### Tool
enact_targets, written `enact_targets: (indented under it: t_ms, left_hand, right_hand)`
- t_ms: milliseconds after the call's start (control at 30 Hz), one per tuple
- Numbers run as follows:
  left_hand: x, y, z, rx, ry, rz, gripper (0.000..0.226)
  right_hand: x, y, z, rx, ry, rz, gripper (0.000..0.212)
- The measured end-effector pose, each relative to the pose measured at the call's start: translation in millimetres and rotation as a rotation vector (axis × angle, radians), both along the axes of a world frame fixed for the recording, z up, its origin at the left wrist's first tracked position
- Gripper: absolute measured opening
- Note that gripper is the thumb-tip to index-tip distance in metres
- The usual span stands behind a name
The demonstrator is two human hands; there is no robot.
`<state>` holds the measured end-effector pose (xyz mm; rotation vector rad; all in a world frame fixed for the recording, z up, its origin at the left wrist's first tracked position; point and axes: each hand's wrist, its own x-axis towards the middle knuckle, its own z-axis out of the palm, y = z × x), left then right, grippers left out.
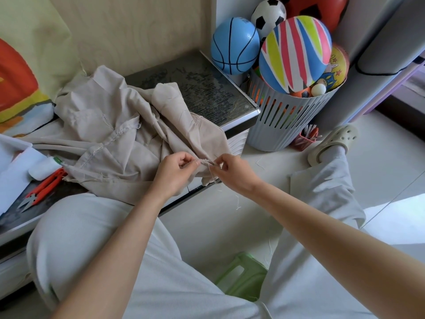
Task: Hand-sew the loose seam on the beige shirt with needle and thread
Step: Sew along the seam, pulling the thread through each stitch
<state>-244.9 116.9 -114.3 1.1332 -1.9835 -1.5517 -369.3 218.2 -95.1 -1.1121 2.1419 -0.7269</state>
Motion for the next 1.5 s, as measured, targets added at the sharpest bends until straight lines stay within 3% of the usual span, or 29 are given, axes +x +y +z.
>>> enact_targets:
  t_ms: [133,333,567,1067,1333,1500]
  left_hand:
    - [1.1,0.4,1.4,0.0,0.022,0.001,0.021]
    - [0.0,2.3,5.0,0.039,0.042,0.007,0.019]
    - [2.1,2.1,7.1,0.025,0.05,0.009,0.02]
    - [3.8,0.4,4.8,0.019,0.042,-0.074,0.013]
    - [3.5,3.1,4.3,0.08,0.045,-0.13,0.01]
    - [1.9,3.6,4.1,-0.05,0.011,-0.086,0.018]
  right_hand:
    - [6.4,9.0,9.5,-0.104,-0.066,-0.012,0.026]
    - [7.1,15.3,5.4,-0.233,0.082,0.111,0.037]
    - [8.9,14.5,0.8,-0.199,0.038,0.117,0.014]
    - [13.3,6.5,-1.4,-0.073,0.044,0.026,0.016]
    - [23.5,0.7,1.3,-0.095,-0.06,-0.045,0.011]
    - [25.1,1.5,5.3,-0.111,-0.219,-0.074,0.009]
